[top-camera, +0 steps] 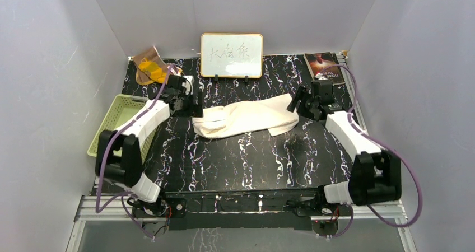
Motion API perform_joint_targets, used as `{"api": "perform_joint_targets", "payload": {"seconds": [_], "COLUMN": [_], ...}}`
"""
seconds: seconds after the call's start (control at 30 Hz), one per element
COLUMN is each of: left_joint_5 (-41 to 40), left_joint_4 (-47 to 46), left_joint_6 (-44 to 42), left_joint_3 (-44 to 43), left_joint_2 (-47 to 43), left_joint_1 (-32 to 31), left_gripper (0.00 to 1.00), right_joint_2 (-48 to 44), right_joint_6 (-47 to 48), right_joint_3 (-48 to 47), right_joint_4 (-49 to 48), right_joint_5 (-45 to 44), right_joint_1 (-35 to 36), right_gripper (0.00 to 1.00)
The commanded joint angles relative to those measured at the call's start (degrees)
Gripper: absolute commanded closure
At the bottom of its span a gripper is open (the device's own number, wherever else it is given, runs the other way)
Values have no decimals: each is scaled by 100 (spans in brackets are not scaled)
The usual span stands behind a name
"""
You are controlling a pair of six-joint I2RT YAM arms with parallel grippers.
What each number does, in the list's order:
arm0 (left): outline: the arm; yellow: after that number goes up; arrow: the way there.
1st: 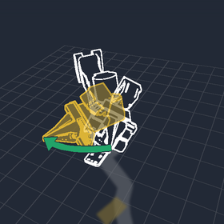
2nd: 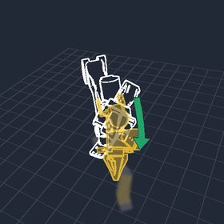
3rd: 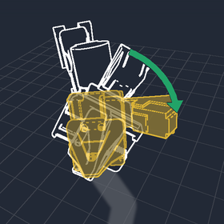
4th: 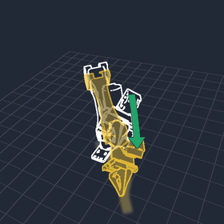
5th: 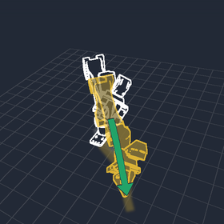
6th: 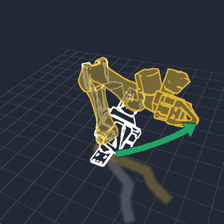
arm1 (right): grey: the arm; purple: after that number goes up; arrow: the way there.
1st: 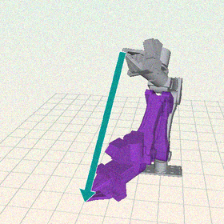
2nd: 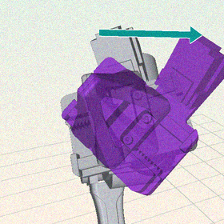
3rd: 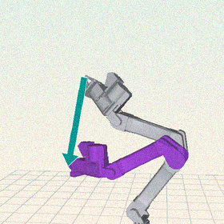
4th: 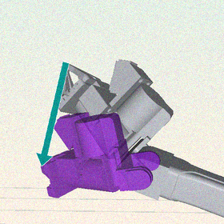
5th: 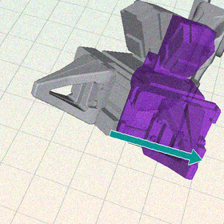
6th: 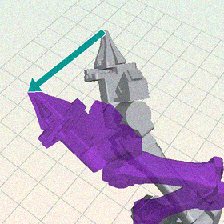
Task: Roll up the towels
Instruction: Flatten out the towel at the center of the board.
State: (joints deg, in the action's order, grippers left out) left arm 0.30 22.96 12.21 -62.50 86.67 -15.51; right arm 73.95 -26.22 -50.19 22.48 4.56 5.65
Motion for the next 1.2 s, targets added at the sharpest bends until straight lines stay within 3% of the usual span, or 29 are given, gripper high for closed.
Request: {"api": "perform_joint_targets", "payload": {"seconds": [0.0,0.23,0.4,0.8,0.97,1.03,1.07,1.17], "left_joint_5": [1041,1615,2003,1910,1597,1377,1278,1157], "left_joint_4": [-307,-511,-373,141,190,252,259,221], "left_joint_6": [-931,-1910,-2363,-2679,-2718,-2727,-2724,-2663], "left_joint_3": [-598,-1780,-2414,-2670,-2492,-2478,-2471,-2419], "left_joint_2": [648,1649,2165,2686,2635,2692,2726,2789], "left_joint_1": [-17,-177,-376,-752,-756,-752,-752,-748], "left_gripper": [10,14,14,19,20,20,21,38], "right_joint_2": [880,3140,4293,5158,5262,5263,5250,5078], "right_joint_6": [433,710,987,1573,1659,1668,1666,1618], "right_joint_3": [-994,-3142,-4140,-4828,-4700,-4618,-4581,-4404], "right_joint_4": [-274,426,766,1099,1086,1036,1014,847], "right_joint_5": [-522,-804,-939,-1889,-2004,-1873,-1817,-1649], "right_joint_1": [41,41,50,222,287,288,288,275], "right_gripper": [30,34,40,50,70,84,96,100]}}
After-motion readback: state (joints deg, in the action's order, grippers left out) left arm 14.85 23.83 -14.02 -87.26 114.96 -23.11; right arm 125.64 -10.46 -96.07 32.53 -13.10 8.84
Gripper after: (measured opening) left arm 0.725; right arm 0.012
